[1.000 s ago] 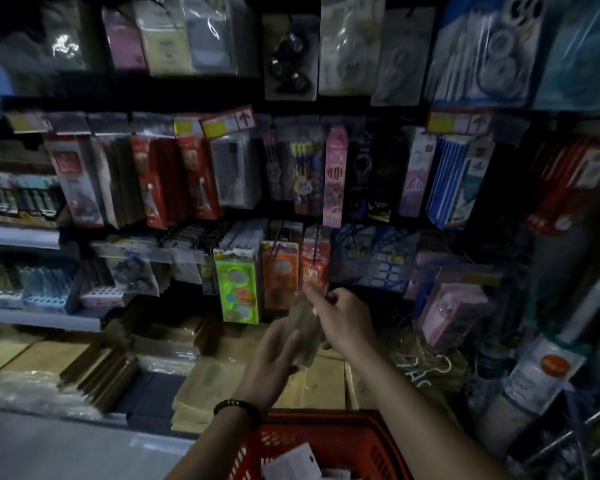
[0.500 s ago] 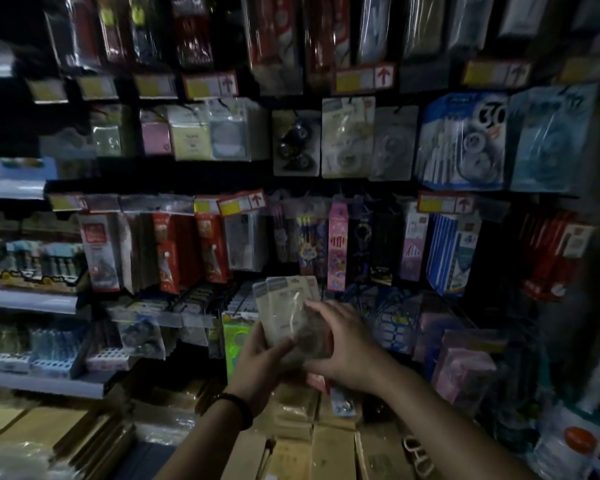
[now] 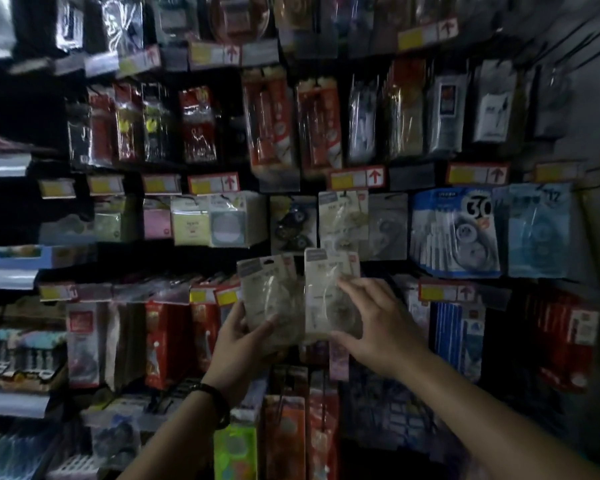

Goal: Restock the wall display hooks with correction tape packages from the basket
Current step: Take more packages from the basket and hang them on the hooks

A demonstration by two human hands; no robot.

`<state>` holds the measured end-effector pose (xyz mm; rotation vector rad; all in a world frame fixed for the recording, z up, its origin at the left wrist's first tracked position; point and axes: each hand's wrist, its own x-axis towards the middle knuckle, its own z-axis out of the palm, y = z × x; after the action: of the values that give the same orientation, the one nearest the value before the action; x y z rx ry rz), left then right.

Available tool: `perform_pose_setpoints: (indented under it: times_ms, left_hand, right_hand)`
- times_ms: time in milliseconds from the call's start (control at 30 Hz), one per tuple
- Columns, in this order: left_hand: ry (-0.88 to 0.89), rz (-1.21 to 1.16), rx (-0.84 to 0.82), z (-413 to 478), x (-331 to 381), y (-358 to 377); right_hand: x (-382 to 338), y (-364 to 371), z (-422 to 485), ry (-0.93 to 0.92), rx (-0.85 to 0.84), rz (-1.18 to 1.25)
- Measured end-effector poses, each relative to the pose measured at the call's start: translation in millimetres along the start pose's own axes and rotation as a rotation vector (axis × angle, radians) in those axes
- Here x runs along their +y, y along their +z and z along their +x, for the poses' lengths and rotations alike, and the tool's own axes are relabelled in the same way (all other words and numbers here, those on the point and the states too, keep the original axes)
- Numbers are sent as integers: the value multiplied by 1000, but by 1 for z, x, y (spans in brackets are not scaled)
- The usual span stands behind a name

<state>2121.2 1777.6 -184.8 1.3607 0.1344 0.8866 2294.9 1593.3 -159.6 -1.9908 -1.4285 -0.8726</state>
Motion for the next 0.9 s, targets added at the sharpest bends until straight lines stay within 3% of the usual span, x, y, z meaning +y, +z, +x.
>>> perform_pose_setpoints:
  times_ms: [333,633,900]
  left_hand:
    - [74,124,0,61,41,0]
    - [80,164,-38,68,50,11]
    - [71,169,-48,74,44,15]
  right_hand:
    - [24,-18,85,35,157,-261]
    - [30,-8,94,-2,197,-344]
    - [33,-15,111,23,86,-413]
